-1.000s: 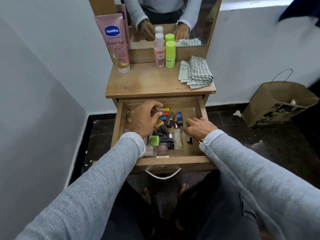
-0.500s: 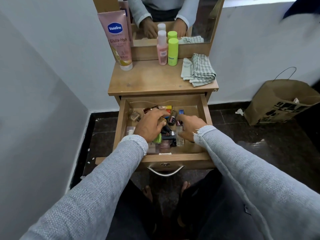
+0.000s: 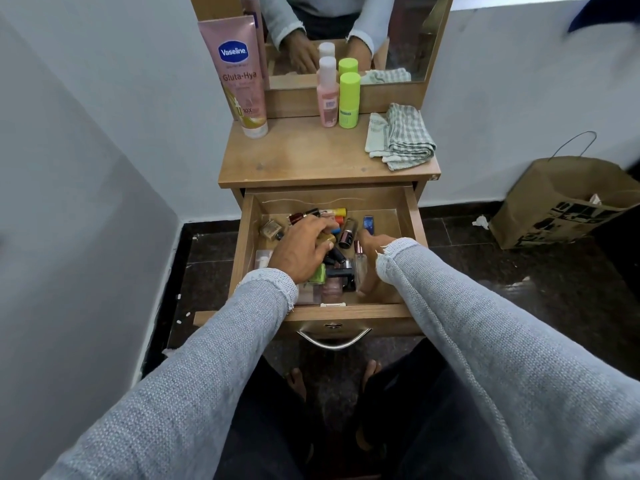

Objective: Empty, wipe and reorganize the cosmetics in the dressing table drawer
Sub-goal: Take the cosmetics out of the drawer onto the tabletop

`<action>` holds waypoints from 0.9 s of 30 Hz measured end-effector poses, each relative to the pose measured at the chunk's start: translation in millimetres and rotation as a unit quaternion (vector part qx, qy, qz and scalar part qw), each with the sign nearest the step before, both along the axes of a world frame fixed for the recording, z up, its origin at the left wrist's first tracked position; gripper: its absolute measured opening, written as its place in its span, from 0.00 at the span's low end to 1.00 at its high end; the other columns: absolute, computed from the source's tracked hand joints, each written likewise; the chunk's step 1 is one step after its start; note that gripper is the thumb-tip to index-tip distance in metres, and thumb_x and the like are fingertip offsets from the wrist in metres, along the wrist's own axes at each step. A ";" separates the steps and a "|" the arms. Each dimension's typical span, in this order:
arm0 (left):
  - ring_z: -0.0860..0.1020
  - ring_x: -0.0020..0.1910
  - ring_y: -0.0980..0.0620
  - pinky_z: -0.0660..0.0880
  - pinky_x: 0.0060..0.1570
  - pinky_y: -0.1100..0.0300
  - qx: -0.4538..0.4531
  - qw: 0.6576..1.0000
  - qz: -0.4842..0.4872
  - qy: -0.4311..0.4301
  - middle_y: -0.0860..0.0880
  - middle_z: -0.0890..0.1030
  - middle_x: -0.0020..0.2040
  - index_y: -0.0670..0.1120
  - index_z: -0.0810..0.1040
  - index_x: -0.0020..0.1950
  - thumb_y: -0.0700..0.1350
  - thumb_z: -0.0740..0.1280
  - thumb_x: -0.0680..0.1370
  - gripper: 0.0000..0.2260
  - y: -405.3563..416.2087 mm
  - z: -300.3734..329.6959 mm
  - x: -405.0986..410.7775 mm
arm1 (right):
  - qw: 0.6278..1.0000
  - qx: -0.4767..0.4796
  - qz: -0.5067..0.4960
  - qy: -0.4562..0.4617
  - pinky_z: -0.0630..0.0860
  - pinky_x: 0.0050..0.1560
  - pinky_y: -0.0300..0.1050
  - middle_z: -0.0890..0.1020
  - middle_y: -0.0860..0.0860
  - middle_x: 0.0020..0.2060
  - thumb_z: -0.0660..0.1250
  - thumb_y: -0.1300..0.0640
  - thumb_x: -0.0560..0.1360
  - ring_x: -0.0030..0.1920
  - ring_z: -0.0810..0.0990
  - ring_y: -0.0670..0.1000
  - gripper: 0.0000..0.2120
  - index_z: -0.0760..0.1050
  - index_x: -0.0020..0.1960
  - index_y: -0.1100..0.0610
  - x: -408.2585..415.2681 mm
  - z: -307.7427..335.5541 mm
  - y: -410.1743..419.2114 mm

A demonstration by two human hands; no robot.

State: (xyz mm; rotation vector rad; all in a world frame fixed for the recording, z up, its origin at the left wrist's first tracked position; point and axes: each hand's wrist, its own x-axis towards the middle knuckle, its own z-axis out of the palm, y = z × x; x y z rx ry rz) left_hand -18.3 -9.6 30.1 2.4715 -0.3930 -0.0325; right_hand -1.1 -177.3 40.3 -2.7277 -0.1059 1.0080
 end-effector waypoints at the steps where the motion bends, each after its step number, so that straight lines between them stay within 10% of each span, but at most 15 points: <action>1: 0.75 0.58 0.53 0.74 0.61 0.54 0.000 1.000 0.000 0.001 0.49 0.77 0.61 0.47 0.75 0.66 0.40 0.67 0.78 0.16 -0.8 0.4 -0.4 | 1.000 -0.002 0.014 0.005 0.71 0.63 0.53 0.70 0.63 0.68 0.77 0.55 0.69 0.66 0.72 0.63 0.49 0.47 0.77 0.59 -3.3 1.5 -0.2; 10: 0.76 0.47 0.59 0.70 0.47 0.71 -0.073 0.997 0.035 0.013 0.52 0.80 0.53 0.46 0.78 0.64 0.40 0.68 0.77 0.15 -10.6 6.9 -0.5 | 0.998 0.033 0.042 -0.044 0.81 0.49 0.51 0.79 0.57 0.50 0.80 0.52 0.63 0.46 0.81 0.57 0.49 0.50 0.71 0.55 -17.8 -1.9 -10.4; 27: 0.81 0.45 0.56 0.78 0.47 0.63 -0.198 0.975 0.069 0.070 0.52 0.83 0.46 0.47 0.81 0.55 0.50 0.75 0.72 0.14 -23.6 32.8 19.7 | 0.910 0.232 0.045 -0.342 0.77 0.33 0.44 0.77 0.50 0.36 0.74 0.62 0.67 0.31 0.77 0.48 0.51 0.41 0.75 0.51 -1.2 44.9 -15.6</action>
